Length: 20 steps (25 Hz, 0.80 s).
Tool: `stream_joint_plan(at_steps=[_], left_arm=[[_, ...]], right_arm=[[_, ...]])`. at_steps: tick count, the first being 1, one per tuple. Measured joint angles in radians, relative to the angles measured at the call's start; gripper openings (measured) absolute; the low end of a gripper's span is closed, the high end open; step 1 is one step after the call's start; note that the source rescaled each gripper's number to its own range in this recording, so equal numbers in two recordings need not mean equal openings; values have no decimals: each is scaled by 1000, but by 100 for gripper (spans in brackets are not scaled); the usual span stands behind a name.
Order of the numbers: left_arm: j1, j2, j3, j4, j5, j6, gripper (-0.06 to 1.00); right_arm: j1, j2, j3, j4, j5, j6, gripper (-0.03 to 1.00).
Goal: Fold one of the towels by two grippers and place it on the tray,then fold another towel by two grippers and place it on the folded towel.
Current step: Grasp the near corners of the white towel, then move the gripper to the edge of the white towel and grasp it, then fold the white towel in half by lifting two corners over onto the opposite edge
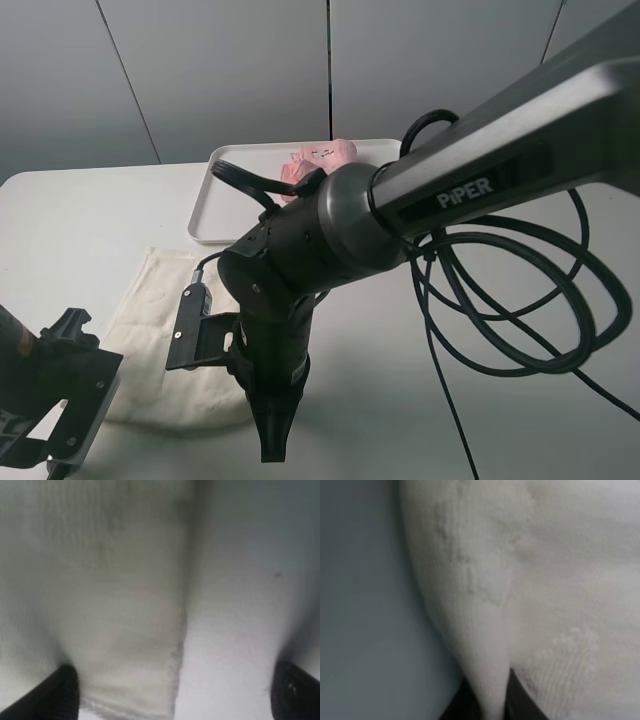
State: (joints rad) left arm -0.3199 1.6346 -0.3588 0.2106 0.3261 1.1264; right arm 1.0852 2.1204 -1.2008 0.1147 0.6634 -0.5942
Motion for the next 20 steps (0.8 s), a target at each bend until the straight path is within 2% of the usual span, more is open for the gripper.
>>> stream_joint_plan(at_steps=[8, 10, 13, 16, 20], left_arm=[[0, 0, 0, 0, -4, 0, 98], [0, 0, 0, 0, -8, -2, 94], [0, 0, 0, -4, -23, -2, 72], [0, 0, 0, 3, -47, 0, 44], [0, 0, 0, 19, -77, 1, 16]], right_arm=[[0, 0, 0, 10, 0, -2, 0], [0, 0, 0, 28, 0, -2, 0], [0, 0, 0, 37, 2, -2, 0], [0, 0, 0, 38, 2, -2, 0], [0, 0, 0, 44, 3, -2, 0]])
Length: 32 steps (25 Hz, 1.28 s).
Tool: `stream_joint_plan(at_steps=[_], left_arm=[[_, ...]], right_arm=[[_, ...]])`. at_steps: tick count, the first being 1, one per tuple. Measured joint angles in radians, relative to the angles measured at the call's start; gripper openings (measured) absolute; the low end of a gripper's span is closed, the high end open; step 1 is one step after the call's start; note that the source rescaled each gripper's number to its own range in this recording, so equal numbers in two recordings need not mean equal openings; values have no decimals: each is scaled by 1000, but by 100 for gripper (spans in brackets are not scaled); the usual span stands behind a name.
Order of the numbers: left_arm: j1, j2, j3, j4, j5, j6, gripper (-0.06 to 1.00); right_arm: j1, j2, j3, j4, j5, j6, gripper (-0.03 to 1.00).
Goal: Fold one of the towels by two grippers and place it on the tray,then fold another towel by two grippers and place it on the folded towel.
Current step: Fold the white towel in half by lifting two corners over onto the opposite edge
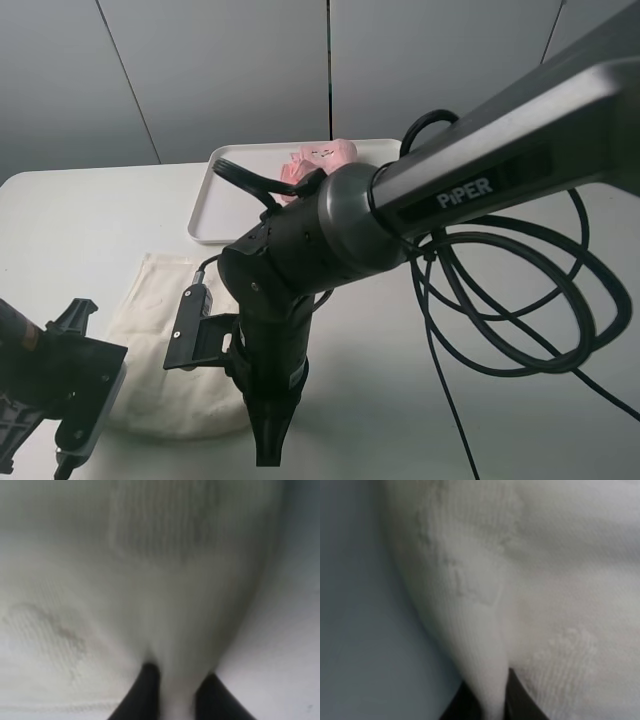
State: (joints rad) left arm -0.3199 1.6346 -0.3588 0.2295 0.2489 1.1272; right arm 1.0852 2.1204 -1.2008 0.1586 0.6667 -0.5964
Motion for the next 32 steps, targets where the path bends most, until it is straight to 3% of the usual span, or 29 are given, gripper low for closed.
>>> stream_joint_plan(at_steps=[2, 3, 13, 20, 32], left_arm=[[0, 0, 0, 1, -10, 0, 3], [0, 0, 0, 1, -12, 0, 1], [0, -122, 4, -119, 27, -21, 0], [0, -188, 5, -229, 72, -51, 0], [0, -258, 6, -280, -10, -376, 0]], right_arm=[[0, 0, 0, 7, 0, -2, 0], [0, 0, 0, 11, 0, -2, 0], [0, -15, 4, 72, 36, 6, 0], [-9, -119, 8, 61, 90, 104, 0], [-97, -203, 8, 43, 142, 299, 0]])
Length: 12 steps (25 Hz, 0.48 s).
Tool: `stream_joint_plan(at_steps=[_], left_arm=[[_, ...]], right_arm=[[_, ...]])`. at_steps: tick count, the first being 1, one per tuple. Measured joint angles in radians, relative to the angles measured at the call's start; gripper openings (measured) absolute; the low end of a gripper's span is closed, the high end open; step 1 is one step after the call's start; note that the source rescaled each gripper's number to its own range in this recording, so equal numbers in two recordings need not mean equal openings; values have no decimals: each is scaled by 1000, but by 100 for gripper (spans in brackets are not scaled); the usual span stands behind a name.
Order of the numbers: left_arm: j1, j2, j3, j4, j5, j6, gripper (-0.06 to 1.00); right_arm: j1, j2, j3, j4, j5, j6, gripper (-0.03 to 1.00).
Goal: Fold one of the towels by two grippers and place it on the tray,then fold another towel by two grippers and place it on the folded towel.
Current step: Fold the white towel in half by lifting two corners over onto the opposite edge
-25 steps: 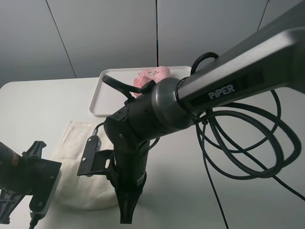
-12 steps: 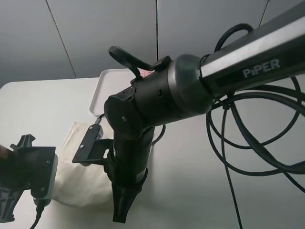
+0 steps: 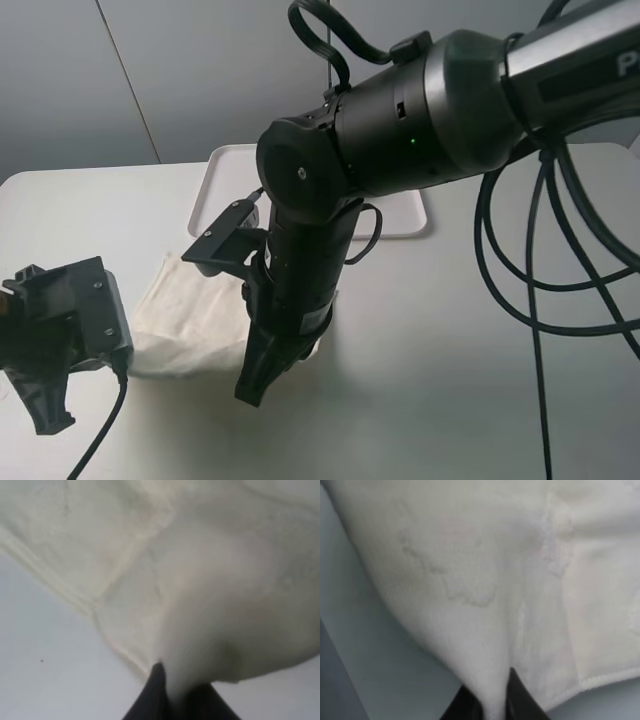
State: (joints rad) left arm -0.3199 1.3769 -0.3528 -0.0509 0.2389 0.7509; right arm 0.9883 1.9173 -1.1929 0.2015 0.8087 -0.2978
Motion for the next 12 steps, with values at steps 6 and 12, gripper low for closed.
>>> stream_joint_plan(at_steps=[6, 12], left_arm=[[0, 0, 1, -34, -105, -133, 0], [0, 0, 1, -39, -192, -210, 0]], right_arm=[[-9, 0, 0, -14, -14, 60, 0], [-11, 0, 0, -132, -42, 193, 0]])
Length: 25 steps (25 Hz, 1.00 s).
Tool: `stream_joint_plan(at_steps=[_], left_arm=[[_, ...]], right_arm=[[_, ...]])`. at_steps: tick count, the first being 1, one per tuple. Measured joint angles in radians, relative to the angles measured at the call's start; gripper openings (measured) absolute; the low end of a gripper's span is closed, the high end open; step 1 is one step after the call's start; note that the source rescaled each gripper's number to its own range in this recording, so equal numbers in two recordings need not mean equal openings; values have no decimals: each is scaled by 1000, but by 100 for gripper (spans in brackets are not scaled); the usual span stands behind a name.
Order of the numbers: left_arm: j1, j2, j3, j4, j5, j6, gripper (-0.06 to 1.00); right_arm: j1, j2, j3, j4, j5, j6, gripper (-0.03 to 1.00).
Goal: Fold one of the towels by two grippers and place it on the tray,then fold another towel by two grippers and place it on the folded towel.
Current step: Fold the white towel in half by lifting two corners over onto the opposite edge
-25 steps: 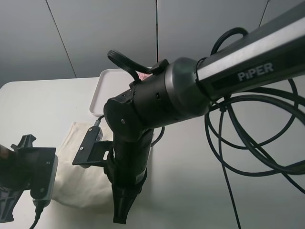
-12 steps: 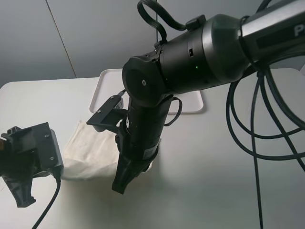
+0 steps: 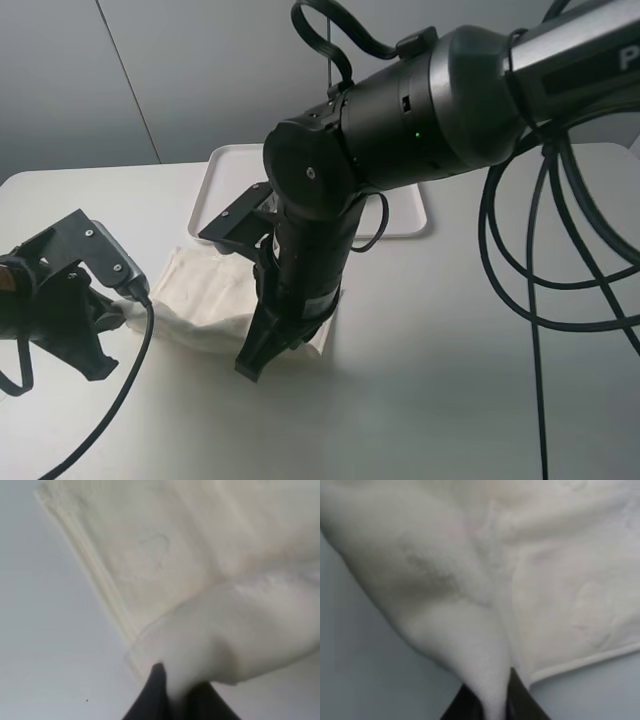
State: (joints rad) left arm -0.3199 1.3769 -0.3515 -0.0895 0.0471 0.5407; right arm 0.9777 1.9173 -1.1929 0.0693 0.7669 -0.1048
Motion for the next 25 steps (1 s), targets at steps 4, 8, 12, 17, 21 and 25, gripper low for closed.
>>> stream_joint_plan(at_steps=[4, 8, 12, 17, 21, 25], left_arm=[[0, 0, 0, -27, -81, -15, 0], [0, 2, 0, -40, -141, -15, 0], [0, 34, 0, -40, -173, -15, 0], [0, 81, 0, -43, -237, -15, 0], [0, 102, -6, -45, -277, -15, 2], [0, 122, -10, -45, -324, -15, 34]], right_arm=[[-12, 0, 0, -69, -29, 84, 0], [-16, 0, 6, -101, -79, 132, 0], [-18, 0, 48, -138, -144, 182, 0], [-18, 0, 84, -271, -188, 307, 0], [-18, 0, 85, -383, -207, 416, 0], [-18, 0, 90, -425, -228, 468, 7]])
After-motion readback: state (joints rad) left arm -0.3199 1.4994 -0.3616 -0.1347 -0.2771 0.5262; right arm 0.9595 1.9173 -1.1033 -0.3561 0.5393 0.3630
